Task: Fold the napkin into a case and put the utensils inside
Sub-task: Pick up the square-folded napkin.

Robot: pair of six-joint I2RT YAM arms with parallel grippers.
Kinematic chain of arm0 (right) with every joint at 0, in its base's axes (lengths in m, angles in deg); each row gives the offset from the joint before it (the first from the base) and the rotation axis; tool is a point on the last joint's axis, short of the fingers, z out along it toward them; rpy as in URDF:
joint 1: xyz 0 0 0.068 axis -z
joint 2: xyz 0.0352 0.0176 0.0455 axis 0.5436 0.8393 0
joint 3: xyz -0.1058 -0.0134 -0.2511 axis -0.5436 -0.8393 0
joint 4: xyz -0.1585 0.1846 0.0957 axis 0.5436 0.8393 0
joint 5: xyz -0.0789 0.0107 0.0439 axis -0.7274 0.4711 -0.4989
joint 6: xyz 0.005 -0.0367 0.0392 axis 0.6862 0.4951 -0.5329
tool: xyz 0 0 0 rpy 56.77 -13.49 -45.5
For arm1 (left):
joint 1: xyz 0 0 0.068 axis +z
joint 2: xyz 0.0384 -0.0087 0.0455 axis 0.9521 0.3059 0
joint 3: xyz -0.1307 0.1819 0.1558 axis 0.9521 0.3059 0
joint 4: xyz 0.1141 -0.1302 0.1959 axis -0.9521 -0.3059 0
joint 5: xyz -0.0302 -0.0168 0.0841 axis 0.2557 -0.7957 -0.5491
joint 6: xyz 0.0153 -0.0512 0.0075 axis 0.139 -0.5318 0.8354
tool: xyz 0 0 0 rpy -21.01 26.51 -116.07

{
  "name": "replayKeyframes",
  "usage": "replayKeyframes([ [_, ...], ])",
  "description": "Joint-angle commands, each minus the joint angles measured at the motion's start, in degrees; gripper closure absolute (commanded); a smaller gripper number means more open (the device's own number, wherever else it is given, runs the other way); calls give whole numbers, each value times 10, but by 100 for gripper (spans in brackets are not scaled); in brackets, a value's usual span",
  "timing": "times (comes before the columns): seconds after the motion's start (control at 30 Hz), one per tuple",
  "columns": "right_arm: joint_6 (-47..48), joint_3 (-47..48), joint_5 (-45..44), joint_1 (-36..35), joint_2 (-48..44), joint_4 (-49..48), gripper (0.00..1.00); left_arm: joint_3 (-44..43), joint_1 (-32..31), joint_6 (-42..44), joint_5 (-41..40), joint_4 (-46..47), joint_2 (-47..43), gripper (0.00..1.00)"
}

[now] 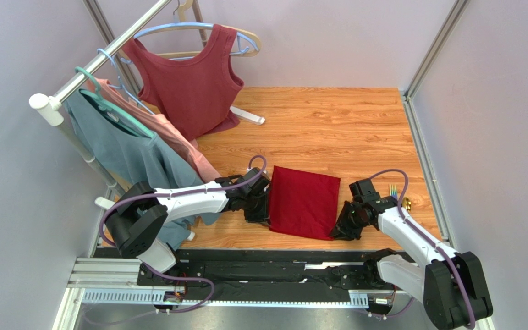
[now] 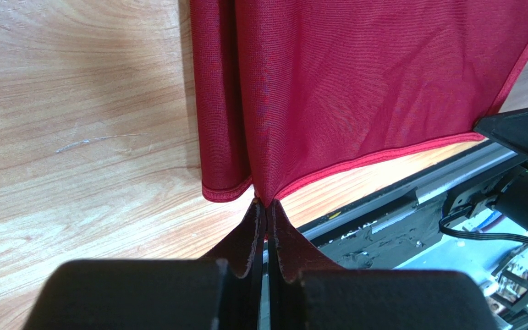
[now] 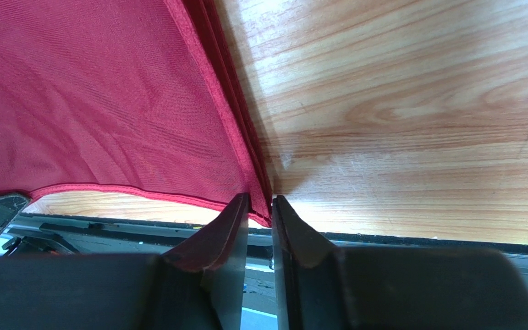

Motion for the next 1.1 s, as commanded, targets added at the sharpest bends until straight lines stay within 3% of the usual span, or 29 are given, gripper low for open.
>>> replayKeyframes([
  [0.0, -10, 14, 8, 1, -6, -11, 81, 0, -2, 10, -2, 5, -25, 100],
  [0.13, -9, 30, 12, 1, -4, -1, 94, 0, -2, 13, -2, 5, -29, 100],
  [0.2, -8, 40, 12, 2, -12, 13, 94, -3, -2, 18, -8, 0, -35, 100],
  [0.3, 2, 54, 11, 1, -9, 28, 91, -10, -2, 24, -17, -7, -44, 100],
  [0.43, 0, 53, 17, 1, -13, 33, 77, -15, -2, 29, -18, -9, -52, 100],
  [0.5, -2, 51, 20, 1, -16, 27, 84, -16, -2, 29, -17, -8, -53, 100],
  [0.53, -3, 50, 16, 1, -19, 26, 100, -16, -2, 29, -16, -8, -53, 100],
  [0.6, -5, 49, 18, 1, -17, 22, 100, -15, -2, 29, -16, -7, -53, 100],
  [0.73, 0, 42, 6, 2, -14, 31, 83, -12, -2, 31, -13, -6, -49, 100],
  [0.93, -9, 11, 5, 2, -25, 25, 74, -5, -2, 25, -5, 6, -42, 100],
  [1.07, -12, 4, 7, 1, -19, 12, 74, -6, -2, 26, 1, 12, -36, 100],
])
